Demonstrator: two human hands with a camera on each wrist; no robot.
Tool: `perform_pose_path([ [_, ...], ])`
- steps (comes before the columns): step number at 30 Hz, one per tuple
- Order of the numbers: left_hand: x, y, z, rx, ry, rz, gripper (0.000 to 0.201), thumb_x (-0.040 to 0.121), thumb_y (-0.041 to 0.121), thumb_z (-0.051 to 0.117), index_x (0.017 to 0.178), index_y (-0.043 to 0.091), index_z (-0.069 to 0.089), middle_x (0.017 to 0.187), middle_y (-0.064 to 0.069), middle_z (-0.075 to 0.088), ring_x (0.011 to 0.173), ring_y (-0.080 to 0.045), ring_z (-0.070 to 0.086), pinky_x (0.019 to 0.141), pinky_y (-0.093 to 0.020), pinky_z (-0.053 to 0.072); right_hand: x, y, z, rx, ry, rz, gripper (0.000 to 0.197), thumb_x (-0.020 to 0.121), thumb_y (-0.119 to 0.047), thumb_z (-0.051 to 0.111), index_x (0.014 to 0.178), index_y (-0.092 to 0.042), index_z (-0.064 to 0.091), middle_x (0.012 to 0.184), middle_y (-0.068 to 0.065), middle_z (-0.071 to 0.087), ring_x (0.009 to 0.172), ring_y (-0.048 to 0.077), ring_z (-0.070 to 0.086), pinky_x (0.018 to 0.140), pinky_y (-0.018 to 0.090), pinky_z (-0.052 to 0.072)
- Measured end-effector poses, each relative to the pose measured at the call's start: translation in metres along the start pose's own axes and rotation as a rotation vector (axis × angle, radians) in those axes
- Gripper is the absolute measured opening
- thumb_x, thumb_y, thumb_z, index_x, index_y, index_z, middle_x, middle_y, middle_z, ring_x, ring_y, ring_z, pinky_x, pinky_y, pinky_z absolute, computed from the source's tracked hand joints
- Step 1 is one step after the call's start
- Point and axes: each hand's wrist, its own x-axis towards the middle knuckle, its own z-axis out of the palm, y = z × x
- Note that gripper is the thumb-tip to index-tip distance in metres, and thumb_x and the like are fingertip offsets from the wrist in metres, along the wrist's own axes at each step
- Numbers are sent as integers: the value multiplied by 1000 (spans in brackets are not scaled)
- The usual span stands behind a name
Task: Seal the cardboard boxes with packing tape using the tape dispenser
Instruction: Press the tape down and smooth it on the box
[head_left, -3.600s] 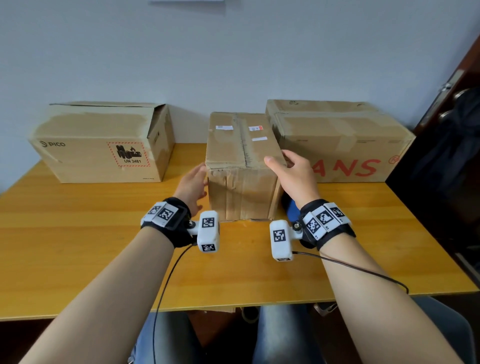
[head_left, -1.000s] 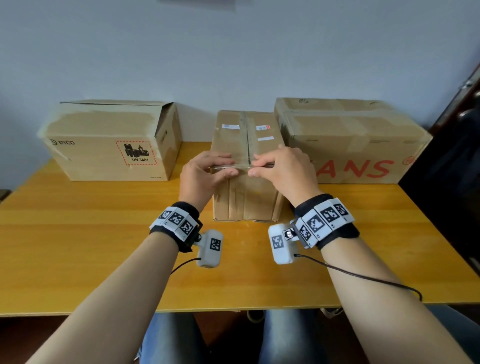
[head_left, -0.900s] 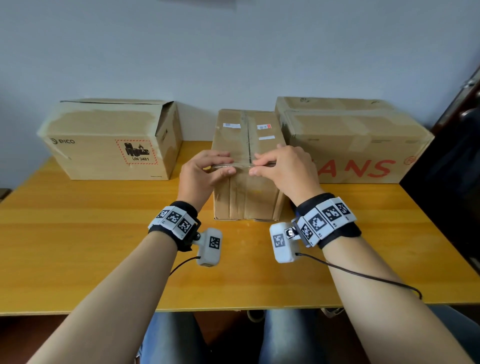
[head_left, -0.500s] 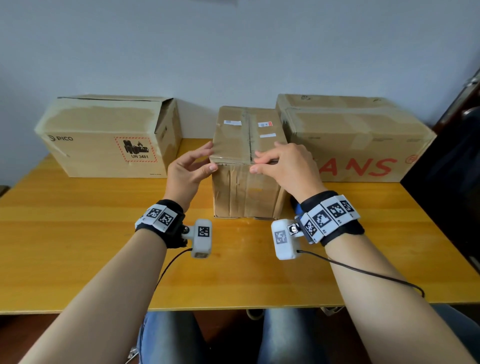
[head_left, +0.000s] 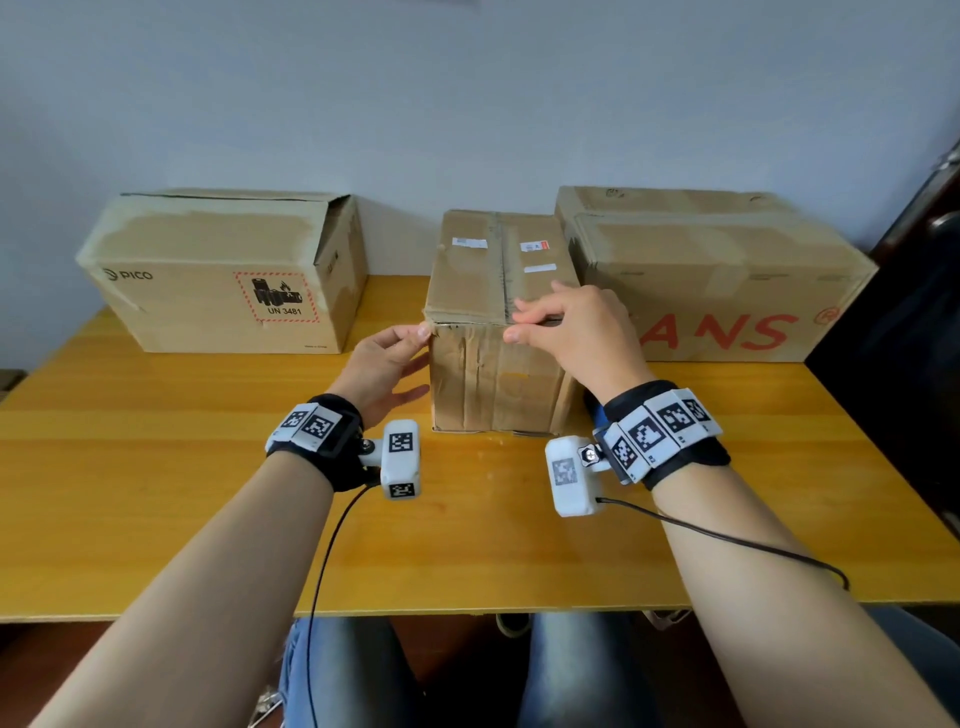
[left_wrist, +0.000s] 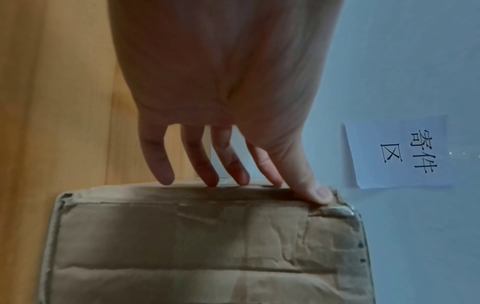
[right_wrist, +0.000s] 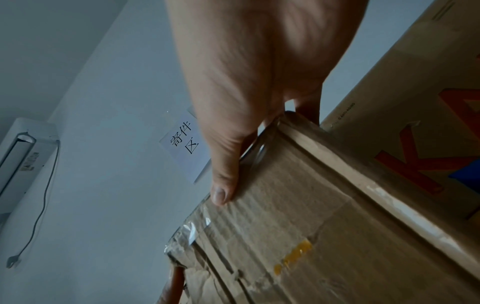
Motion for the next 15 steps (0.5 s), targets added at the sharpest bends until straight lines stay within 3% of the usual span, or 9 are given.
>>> perform_pose_path([
  [3,-2,4,0,-11,-37,-69,22,86,44,69,96,25,63,113,8,69,114,-16,59,93,-45,52,0,1,1,4,7,-3,23,79,-47,80,97,-34,80,115,-20,72,137,10,48,109,38,38],
  [9,-12,10,-1,-38,-115,-102,22,96,39,61,115,28,66,119,8,67,119,-16,57,92,-43,50,-1,3,2,24,29,-3,21,79,-46,80,96,-33,80,114,-20,72,137,10,48,108,38,37],
  [13,-17,15,-2,-6,-69,-100,30,98,37,60,123,22,67,118,5,69,119,-21,60,93,-43,54,-2,4,4,22,40,-10,20,79,-46,80,95,-33,80,115,-20,72,136,11,48,108,40,38],
  [15,-19,22,-1,48,-16,-99,26,101,39,56,116,22,70,117,5,71,116,-21,64,95,-45,54,-2,4,5,25,40,-13,19,79,-45,80,95,-34,80,115,-20,72,136,10,48,108,39,38],
])
